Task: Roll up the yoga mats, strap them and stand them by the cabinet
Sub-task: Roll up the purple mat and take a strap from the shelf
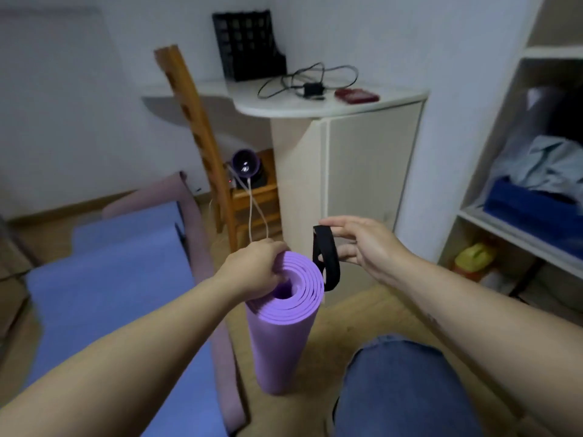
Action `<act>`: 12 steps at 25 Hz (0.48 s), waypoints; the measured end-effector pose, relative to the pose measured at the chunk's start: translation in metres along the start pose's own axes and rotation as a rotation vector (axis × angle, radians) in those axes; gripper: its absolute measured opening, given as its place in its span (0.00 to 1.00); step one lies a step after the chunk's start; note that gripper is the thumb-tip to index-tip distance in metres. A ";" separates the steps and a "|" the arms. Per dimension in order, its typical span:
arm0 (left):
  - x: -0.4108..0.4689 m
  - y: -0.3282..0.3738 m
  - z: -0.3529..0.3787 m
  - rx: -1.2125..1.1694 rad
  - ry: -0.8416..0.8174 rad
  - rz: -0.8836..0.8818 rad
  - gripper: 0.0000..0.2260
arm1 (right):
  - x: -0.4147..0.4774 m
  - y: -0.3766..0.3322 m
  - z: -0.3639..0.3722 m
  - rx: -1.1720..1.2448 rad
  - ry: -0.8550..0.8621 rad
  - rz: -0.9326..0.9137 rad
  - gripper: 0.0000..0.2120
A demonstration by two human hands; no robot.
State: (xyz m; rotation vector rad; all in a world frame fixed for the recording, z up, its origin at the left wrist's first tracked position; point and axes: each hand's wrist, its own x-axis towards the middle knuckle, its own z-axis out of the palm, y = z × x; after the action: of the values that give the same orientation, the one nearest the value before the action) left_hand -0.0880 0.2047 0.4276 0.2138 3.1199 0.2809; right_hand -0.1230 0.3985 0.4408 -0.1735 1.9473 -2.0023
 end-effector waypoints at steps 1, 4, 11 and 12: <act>-0.012 -0.010 0.010 0.063 -0.019 0.028 0.18 | 0.000 0.015 0.009 -0.001 -0.027 0.042 0.17; -0.034 -0.035 0.030 0.266 -0.034 0.166 0.18 | 0.002 0.047 0.027 -0.045 -0.073 0.097 0.15; -0.037 -0.057 0.035 0.548 0.043 0.571 0.20 | 0.001 0.089 0.053 -0.071 -0.092 0.074 0.13; -0.034 -0.059 0.034 0.569 0.088 0.620 0.21 | 0.001 0.093 0.057 -0.047 -0.052 0.065 0.12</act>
State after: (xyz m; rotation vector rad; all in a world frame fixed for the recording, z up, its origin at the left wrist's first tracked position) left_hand -0.0616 0.1485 0.3830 1.1895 3.0306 -0.6320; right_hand -0.0915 0.3441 0.3518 -0.1695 1.9439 -1.8932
